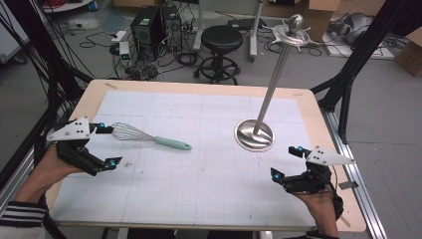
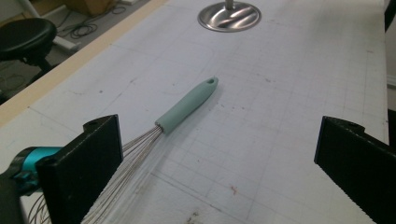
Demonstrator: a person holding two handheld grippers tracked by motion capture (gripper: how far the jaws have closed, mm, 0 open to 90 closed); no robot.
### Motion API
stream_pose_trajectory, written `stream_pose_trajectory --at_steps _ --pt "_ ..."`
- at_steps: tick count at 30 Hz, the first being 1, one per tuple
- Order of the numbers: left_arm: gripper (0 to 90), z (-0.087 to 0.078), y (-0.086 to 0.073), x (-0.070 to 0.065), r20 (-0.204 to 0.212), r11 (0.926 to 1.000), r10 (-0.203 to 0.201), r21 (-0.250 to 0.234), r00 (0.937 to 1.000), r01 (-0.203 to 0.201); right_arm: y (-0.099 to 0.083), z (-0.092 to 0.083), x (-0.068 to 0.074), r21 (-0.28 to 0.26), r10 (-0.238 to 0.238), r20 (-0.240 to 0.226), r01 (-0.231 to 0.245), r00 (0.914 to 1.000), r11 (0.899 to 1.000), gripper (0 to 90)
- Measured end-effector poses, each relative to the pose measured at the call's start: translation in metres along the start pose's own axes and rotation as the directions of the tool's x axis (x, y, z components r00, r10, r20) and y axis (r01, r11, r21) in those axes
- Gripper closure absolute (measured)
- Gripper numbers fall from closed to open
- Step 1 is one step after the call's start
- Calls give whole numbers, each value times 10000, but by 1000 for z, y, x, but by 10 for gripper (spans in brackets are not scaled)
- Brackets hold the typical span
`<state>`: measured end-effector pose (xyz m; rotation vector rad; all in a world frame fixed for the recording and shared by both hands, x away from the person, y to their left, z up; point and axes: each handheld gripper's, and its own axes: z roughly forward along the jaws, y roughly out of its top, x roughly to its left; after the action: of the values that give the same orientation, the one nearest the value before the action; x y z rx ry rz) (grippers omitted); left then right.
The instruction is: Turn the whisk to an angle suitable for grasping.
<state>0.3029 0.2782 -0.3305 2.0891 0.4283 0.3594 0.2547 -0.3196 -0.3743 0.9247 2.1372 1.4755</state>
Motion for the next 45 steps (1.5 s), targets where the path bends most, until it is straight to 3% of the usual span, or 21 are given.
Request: stream_pose_trajectory --at_steps 2,3,6,17,20,26,32,34,36,37,39,44,45 --pt "17 6 8 6 326 9980 286 547 9991 -304 0 1 0 53 2 -29 -2 10000 10000 5" --pt "17 6 8 6 326 9980 286 547 9991 -304 0 1 0 50 12 -33 -12 10000 10000 5" --pt "17 13 21 15 864 9937 494 964 9950 -577 0 1 0 26 -28 -17 28 10000 10000 5" --pt "17 40 41 34 1291 9736 724 2061 9890 -982 0 2 0 106 -16 -42 17 10000 9999 5" --pt "16 54 46 38 1440 9615 852 2476 9859 -1193 0 2 -1 116 -12 -43 12 10000 9999 5" --pt "16 72 49 40 1774 9542 879 2676 9802 -1340 0 2 -1 96 36 -72 -36 10000 9999 5" --pt "16 95 43 43 2039 9266 973 3386 9741 -1634 0 3 -1 88 15 -151 -14 9999 10000 5" --pt "16 98 43 44 2065 9244 963 3441 9737 -1644 0 3 -1 79 -20 -160 22 9999 10000 5" --pt "17 102 45 45 2015 9057 1059 3847 9738 -1781 1 3 -1 84 -6 -173 8 9998 10000 5" --pt "16 107 50 45 2122 8972 1154 3969 9704 -1935 1 3 -1 71 -32 -176 33 9998 10000 5" --pt "16 109 53 45 2180 8992 1150 3918 9692 -1948 1 3 -1 62 -12 -199 13 9998 10000 5" --pt "16 126 62 47 2380 8689 1367 4373 9616 -2317 2 4 0 60 -74 -230 76 9997 10000 5" --pt "16 129 62 47 2372 8665 1374 4417 9617 -2328 2 4 0 75 -75 -242 76 9997 9999 5"
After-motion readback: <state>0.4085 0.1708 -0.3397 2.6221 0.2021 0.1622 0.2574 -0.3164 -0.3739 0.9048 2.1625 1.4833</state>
